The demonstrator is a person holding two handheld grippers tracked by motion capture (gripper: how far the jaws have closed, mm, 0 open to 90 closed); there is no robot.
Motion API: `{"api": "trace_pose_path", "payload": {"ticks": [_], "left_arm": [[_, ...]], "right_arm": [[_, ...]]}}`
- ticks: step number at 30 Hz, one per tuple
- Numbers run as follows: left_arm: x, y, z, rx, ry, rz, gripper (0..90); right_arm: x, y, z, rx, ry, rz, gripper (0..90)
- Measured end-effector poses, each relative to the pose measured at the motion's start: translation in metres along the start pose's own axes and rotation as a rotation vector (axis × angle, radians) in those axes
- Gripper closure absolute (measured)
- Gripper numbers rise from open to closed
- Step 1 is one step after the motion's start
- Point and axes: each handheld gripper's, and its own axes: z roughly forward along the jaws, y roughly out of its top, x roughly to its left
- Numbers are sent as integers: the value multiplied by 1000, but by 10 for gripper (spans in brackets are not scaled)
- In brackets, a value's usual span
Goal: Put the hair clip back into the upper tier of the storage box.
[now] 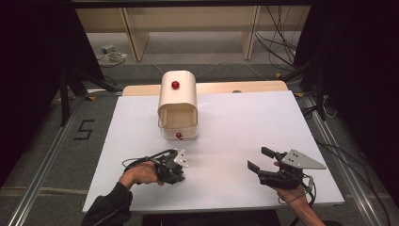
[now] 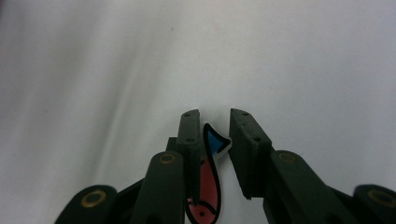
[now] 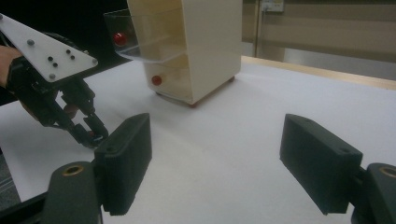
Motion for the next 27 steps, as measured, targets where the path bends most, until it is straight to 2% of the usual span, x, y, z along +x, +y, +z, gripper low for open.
{"api": "trace_pose_path", "payload": {"ticks": [8,9,16,23,24,27], "left_arm": [[0,0,-1,-15,14,-5,740],[1,0,-2,-9,13,6,740],[2,1,-9,-44,10,-4,741],[4,2,-18,-103,-2,-30,741],[4,3,-21,-129,-2,-34,741],[3,4,-25,-154,0,-42,740]], "right_arm": [[0,0,0,2,-2,0,260],[0,0,0,1,-2,1,260],[0,0,0,1,-2,1,260],[-1,0,0,1,-4,2,260],[-1,0,0,1,-4,3,260],[-1,0,0,1,-4,2,260]]}}
